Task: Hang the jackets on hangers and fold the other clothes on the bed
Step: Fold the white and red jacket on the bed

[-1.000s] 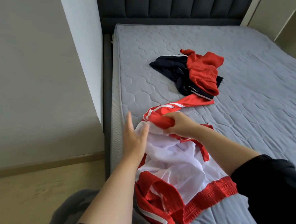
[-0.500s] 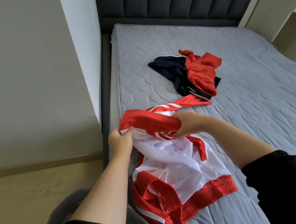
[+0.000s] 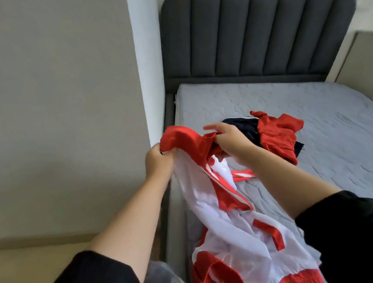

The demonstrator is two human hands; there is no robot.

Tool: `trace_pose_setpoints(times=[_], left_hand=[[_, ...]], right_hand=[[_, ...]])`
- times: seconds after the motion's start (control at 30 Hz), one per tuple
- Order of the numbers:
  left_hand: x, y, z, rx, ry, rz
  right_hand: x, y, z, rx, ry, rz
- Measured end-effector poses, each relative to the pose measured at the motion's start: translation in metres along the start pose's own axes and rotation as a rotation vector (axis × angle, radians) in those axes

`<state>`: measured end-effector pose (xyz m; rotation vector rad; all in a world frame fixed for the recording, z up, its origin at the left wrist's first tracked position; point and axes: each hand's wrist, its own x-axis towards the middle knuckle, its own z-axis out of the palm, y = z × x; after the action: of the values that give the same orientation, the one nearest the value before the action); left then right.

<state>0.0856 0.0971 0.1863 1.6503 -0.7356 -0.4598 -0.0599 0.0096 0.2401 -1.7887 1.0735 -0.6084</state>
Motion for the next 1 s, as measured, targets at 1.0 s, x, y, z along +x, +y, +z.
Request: trace_pose_setpoints(times=[1.0], left_hand=[[-0.046, 0.357, -0.337, -0.172, 0.087, 0.517]], right_hand=[[-0.124, -0.417, 0.056, -0.108, -0.094, -0.766]])
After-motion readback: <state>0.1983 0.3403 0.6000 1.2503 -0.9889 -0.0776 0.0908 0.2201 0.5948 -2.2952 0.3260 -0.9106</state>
